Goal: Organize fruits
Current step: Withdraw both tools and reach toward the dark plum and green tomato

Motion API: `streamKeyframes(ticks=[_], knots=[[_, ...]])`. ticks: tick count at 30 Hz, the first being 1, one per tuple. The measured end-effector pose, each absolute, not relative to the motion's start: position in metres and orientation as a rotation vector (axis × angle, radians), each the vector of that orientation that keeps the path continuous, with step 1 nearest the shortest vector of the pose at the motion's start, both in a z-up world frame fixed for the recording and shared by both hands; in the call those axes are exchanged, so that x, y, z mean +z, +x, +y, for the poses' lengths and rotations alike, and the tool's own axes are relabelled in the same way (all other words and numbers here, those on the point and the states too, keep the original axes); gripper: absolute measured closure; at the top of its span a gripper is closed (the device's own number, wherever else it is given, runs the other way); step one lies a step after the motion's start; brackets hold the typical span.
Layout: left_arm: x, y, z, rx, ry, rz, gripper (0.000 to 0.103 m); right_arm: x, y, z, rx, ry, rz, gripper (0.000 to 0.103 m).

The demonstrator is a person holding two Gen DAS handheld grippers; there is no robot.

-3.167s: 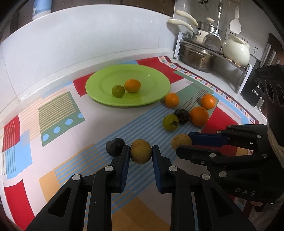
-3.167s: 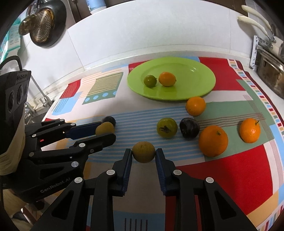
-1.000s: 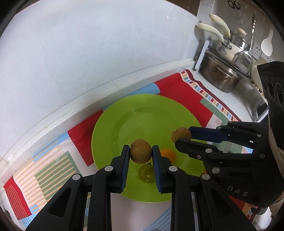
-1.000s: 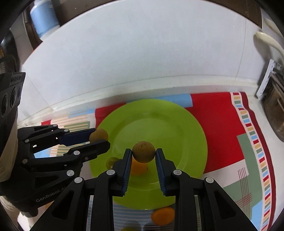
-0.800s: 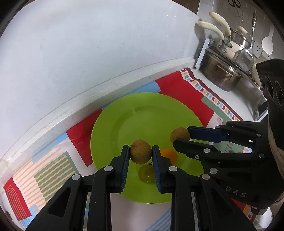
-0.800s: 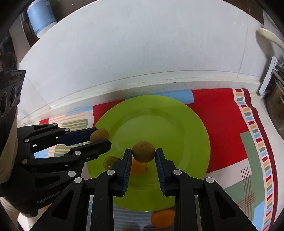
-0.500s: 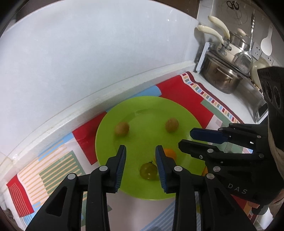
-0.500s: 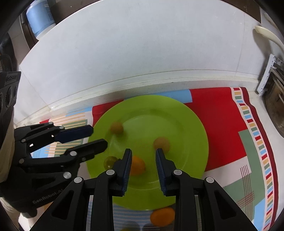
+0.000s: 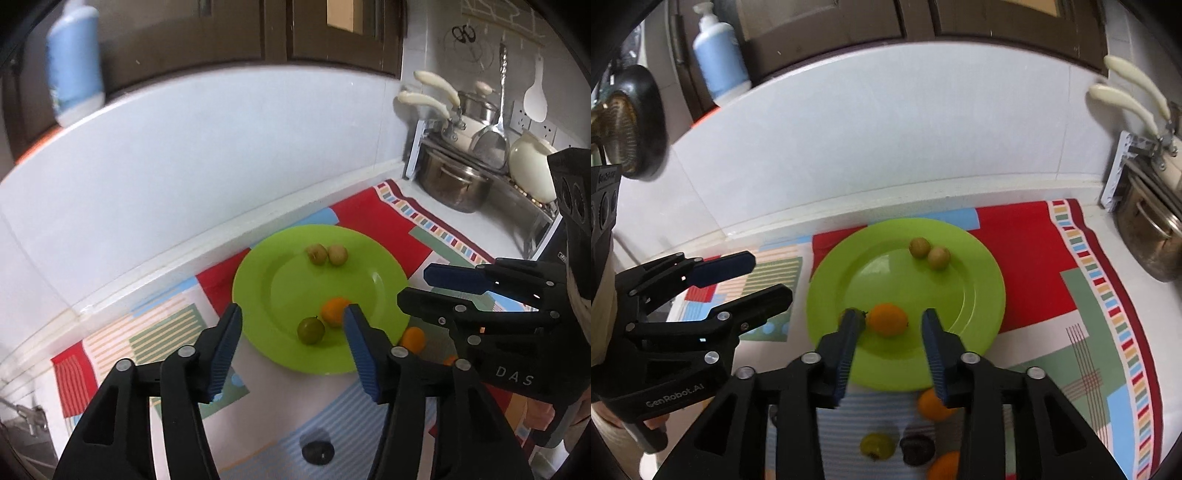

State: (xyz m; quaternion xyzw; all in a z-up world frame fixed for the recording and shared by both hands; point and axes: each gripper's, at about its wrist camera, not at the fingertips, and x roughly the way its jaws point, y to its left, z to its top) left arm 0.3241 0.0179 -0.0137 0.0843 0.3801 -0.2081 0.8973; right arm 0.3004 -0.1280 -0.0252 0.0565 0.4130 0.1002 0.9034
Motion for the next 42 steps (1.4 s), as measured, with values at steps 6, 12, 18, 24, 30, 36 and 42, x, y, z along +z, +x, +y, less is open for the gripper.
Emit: streamKeyframes(ticks=[6,12,18,24,30,36,42], knots=[[-0.002,0.291,0.028,-0.416,0.158,0.740,0.038,-0.008,0.275,-0.123,0.212,0.123,0.807,0.065],[0.000,0.267,0.038,-0.399,0.125,0.726,0.034,0.001,0.250,-0.116,0.206,0.099,0.762,0.065],[-0.005,0.242,0.047,-0.365,0.115,0.714,0.033,0.003,0.228,-0.112,0.184,0.080,0.719,0.065],[-0.015,0.224,0.054,-0.323,0.113,0.715,0.031,-0.006,0.211,-0.108,0.181,0.066,0.717,0.065],[-0.028,0.216,0.055,-0.309,0.115,0.734,0.031,-0.021,0.203,-0.107,0.195,0.078,0.758,0.065],[-0.043,0.217,0.054,-0.304,0.128,0.772,0.031,-0.038,0.203,-0.107,0.200,0.090,0.809,0.065],[-0.060,0.218,0.052,-0.312,0.137,0.809,0.031,-0.054,0.203,-0.108,0.198,0.097,0.860,0.065]])
